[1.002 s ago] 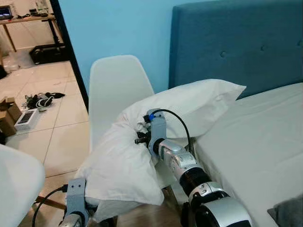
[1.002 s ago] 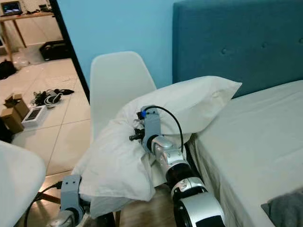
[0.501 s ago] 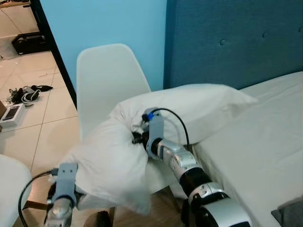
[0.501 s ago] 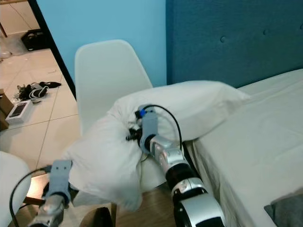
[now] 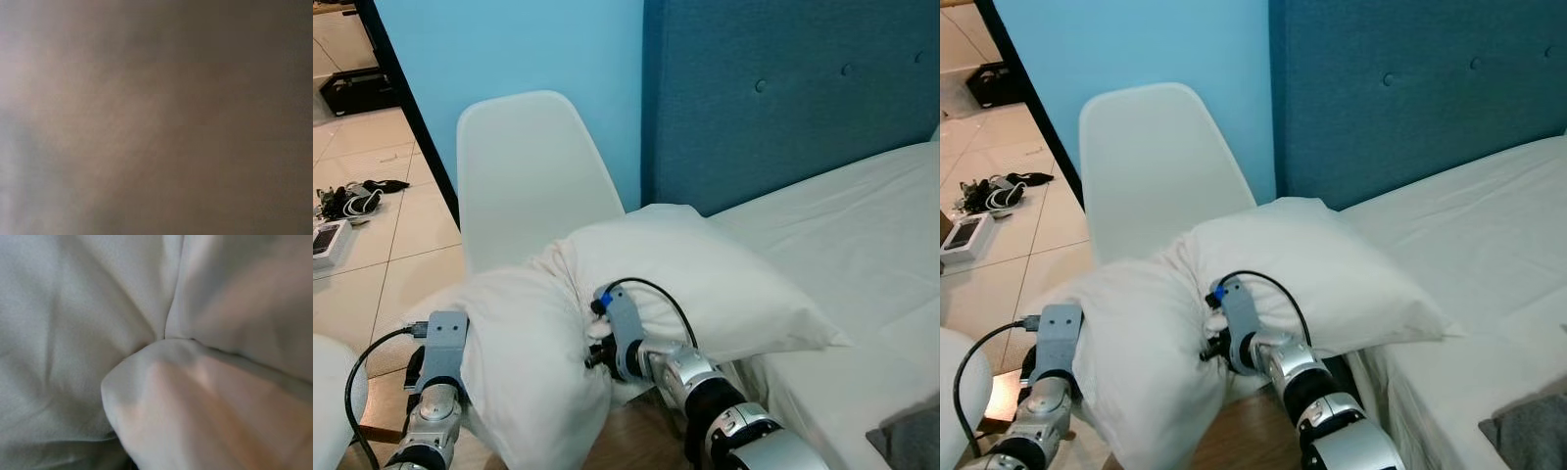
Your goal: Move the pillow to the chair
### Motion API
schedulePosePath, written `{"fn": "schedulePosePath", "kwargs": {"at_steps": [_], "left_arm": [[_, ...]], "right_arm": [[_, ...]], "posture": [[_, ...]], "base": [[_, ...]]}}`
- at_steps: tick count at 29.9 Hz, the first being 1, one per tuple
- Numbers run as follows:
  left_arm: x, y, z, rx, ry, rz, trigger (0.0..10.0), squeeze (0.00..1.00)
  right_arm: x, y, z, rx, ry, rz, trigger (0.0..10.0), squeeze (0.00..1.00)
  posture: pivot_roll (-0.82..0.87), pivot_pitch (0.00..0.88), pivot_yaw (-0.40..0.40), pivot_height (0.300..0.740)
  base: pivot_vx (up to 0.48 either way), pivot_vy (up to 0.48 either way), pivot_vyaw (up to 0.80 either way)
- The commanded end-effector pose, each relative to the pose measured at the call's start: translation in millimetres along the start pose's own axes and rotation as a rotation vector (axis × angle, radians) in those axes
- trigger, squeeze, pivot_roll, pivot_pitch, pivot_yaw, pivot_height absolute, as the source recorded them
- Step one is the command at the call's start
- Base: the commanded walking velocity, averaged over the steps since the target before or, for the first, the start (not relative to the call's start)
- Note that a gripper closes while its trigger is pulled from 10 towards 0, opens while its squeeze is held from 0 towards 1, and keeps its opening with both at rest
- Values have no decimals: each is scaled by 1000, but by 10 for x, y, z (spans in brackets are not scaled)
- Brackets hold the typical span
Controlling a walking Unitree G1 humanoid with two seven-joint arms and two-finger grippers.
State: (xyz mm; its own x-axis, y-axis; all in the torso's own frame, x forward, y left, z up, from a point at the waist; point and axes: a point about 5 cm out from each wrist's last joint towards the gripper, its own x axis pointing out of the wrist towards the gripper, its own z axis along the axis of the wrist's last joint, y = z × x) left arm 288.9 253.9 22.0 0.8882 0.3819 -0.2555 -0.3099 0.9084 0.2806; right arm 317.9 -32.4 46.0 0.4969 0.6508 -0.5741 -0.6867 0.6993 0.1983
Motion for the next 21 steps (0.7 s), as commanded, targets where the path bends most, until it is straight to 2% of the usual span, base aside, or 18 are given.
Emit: {"fn": "schedulePosePath", "kwargs": {"at_steps": [1,2,11,15,21], "left_arm": [[45,18,126,15,-60,-1,10000,0],[48,59,123,20,-61,16,10000,0],[95,299,189,39,-86,111,10000,0],[152,429,328,50,-129,161,10000,0],[181,465,408,51,-151,176,10000,0]], "right_arm": [[79,171,-154,-15,51,65,10000,420],[86,194,-170,-7,49,79,10000,1000],[80,240,-234,2,67,164,10000,1000],[-22,117,-271,-47,77,234,10000,1000],[-122,15,-285,-90,72,286,10000,1000]], "posture": [[-70,56,11,501],[-70,56,11,501],[-66,61,11,501],[-74,63,13,501],[-78,63,14,501]], "base": [[0,0,0],[0,0,0],[0,0,0],[0,0,0],[0,0,0]]}}
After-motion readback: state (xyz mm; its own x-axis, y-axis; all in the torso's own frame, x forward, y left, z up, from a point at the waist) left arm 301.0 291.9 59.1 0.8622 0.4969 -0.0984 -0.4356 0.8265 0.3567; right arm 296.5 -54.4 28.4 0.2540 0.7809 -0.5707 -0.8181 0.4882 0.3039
